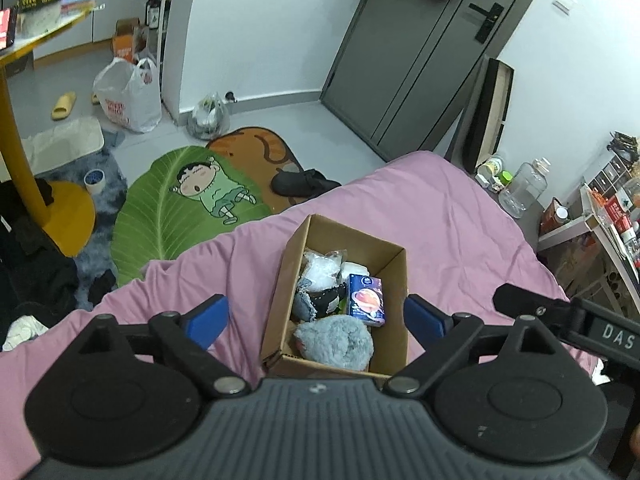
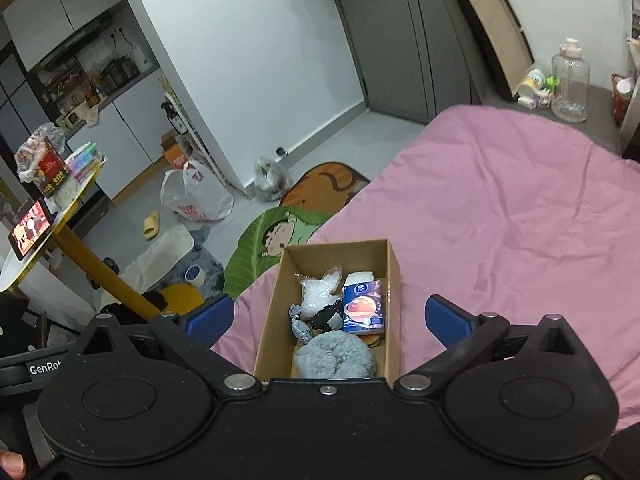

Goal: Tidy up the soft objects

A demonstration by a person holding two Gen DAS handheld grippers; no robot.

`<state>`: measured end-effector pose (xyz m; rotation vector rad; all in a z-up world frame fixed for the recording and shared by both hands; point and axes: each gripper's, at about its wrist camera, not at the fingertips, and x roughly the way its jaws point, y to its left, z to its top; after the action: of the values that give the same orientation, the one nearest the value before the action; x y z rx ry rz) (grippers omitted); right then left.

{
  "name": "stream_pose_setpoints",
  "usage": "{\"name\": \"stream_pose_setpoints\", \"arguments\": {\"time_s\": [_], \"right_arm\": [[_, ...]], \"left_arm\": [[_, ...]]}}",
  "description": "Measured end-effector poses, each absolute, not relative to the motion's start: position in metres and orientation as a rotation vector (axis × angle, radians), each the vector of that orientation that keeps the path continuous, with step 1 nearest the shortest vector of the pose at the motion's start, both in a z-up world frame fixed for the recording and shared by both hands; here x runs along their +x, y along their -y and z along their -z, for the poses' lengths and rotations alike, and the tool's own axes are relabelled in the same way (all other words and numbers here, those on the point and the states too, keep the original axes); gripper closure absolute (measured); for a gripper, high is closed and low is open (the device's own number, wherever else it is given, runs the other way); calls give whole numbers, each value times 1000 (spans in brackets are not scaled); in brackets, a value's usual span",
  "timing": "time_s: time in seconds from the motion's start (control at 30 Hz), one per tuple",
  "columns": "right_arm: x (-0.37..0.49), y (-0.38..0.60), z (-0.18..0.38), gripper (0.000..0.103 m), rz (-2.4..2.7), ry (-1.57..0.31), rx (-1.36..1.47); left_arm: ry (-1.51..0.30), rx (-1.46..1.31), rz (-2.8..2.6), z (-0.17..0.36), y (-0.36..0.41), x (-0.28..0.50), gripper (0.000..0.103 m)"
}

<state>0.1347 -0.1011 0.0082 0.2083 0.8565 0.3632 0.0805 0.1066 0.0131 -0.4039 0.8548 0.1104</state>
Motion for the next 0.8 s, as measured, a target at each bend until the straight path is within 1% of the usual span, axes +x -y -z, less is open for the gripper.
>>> {"name": "stream_pose_setpoints", "arguments": {"time_s": [0.47, 0.8], "right_arm": [[79, 136, -36, 0, -334, -740, 236], [48, 141, -44, 0, -326, -705, 144]], "left_arm": [[-786, -288, -107, -42, -78, 31, 9], [-741, -248, -105, -59, -60, 1, 9]]}}
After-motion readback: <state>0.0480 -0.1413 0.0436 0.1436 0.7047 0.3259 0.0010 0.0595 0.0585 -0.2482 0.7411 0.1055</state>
